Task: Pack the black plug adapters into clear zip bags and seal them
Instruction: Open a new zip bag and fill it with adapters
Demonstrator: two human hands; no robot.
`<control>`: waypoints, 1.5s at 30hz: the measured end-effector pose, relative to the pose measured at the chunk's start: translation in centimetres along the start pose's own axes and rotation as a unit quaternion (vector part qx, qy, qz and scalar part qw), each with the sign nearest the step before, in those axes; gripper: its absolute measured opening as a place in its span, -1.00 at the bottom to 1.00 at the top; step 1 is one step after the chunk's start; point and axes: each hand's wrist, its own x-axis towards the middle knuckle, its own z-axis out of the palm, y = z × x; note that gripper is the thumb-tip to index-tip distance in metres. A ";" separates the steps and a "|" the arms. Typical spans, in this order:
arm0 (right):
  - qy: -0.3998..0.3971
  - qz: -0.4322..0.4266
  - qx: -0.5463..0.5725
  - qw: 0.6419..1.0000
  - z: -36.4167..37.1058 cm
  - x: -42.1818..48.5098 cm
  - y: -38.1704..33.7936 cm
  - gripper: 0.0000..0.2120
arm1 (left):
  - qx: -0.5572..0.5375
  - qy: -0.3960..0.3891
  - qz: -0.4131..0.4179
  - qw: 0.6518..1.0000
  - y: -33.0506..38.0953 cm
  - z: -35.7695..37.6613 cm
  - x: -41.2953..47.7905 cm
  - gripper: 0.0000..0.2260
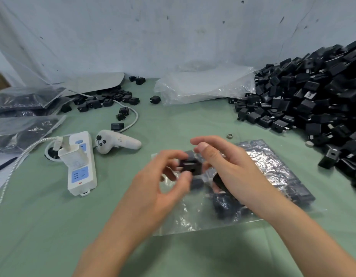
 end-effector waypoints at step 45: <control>0.184 -0.079 -0.435 0.878 -3.9 0.0 2.7 -0.81 | 0.121 -0.148 -0.059 0.980 -5.0 -1.0 -1.3 -0.73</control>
